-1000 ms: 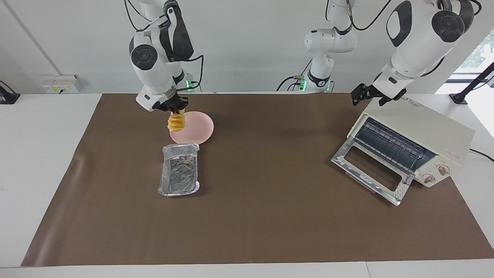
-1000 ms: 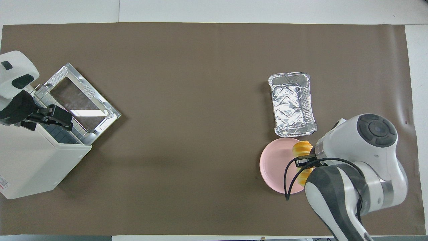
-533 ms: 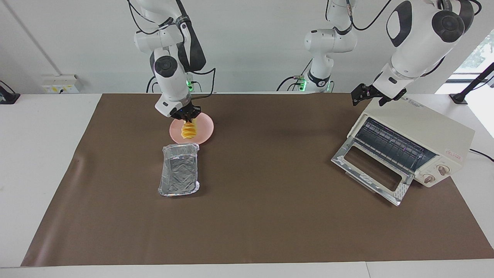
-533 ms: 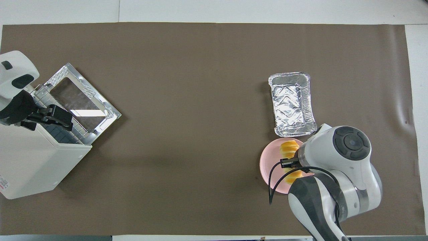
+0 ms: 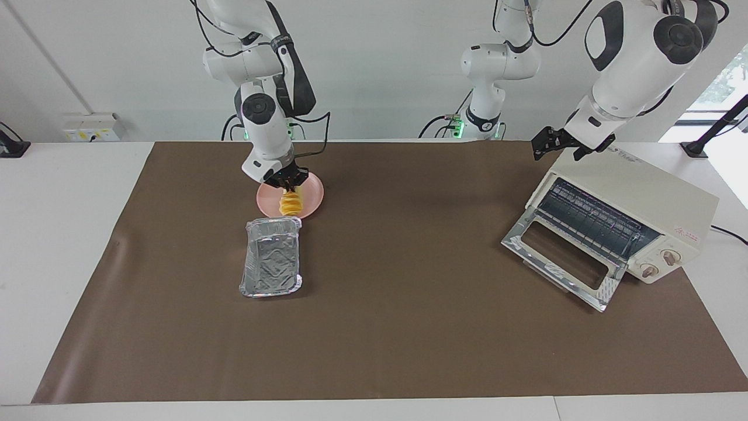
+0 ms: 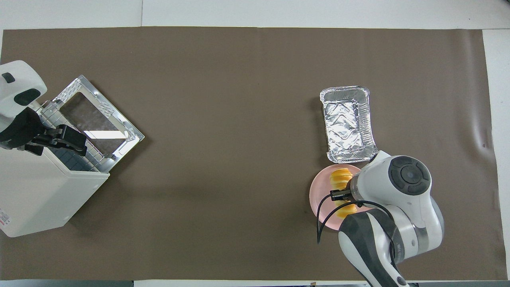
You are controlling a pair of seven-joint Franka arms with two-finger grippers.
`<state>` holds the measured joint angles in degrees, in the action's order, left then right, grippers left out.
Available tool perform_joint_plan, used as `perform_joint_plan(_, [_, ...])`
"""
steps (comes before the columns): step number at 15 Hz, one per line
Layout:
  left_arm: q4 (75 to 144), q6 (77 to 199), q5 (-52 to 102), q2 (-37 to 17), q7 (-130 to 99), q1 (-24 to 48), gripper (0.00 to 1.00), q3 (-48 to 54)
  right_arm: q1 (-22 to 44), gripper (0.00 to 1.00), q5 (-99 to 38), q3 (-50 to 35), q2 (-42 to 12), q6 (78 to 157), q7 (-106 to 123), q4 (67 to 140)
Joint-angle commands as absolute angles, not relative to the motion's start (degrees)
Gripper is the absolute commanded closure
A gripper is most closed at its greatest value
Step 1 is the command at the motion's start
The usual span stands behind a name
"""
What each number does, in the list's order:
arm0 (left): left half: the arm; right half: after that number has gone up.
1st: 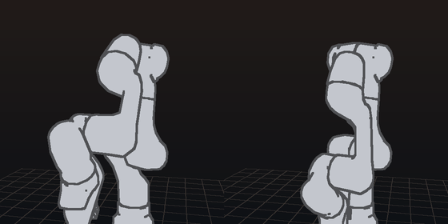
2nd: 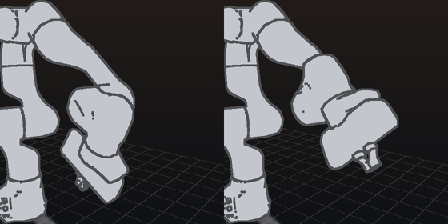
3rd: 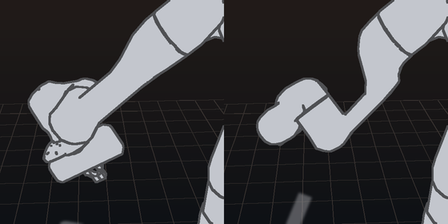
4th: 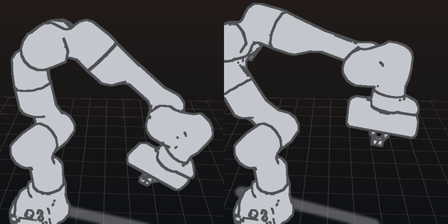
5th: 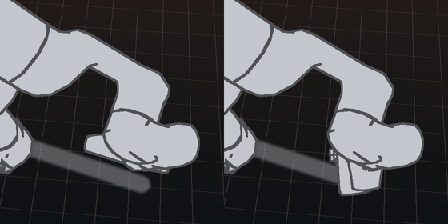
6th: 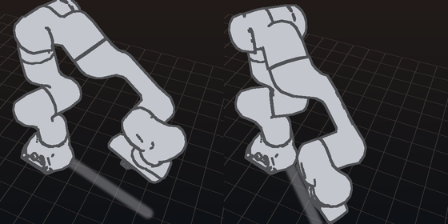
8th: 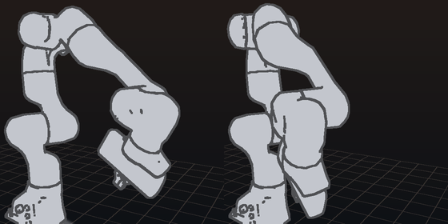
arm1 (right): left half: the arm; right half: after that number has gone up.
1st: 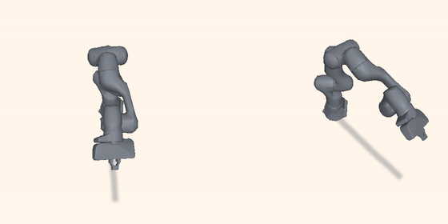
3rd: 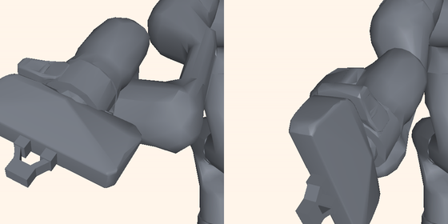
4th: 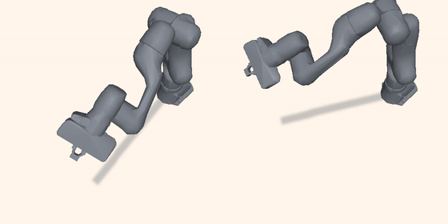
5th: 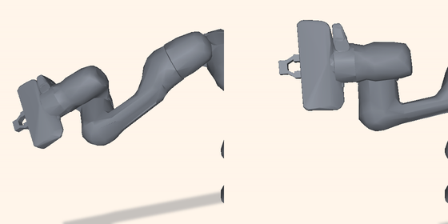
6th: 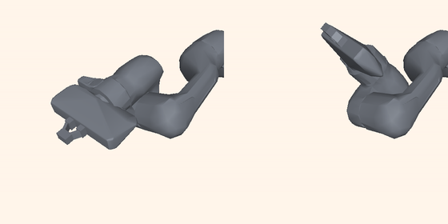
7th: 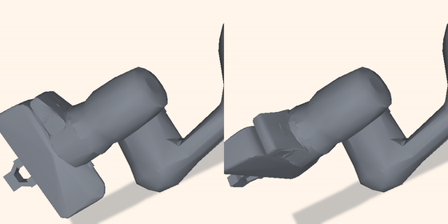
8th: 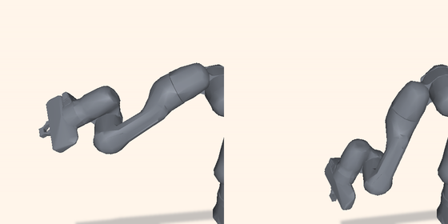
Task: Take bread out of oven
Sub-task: 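Lower the bread onto the plate and open the right gripper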
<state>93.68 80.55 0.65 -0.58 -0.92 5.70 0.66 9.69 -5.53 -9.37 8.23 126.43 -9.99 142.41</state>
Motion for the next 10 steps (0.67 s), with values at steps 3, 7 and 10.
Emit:
perform_joint_plan(3, [94.4, 81.3, -0.4, 0.4, -0.5, 5.4, 0.00, 0.9, 9.8, 0.00, -6.2, -9.5, 8.4, 126.8, -10.6, 142.4])
perform_joint_plan(7, [94.4, 81.3, -0.4, 0.4, -0.5, 5.4, 0.00, 0.9, 9.0, 0.00, -6.1, -9.3, 8.1, 120.9, -10.2, 134.8])
perform_joint_plan(10, [94.4, 81.3, -0.4, 0.4, -0.5, 5.4, 0.00, 0.9, 6.5, 0.00, -5.2, -9.2, 7.0, 114.6, -10.1, 125.1])
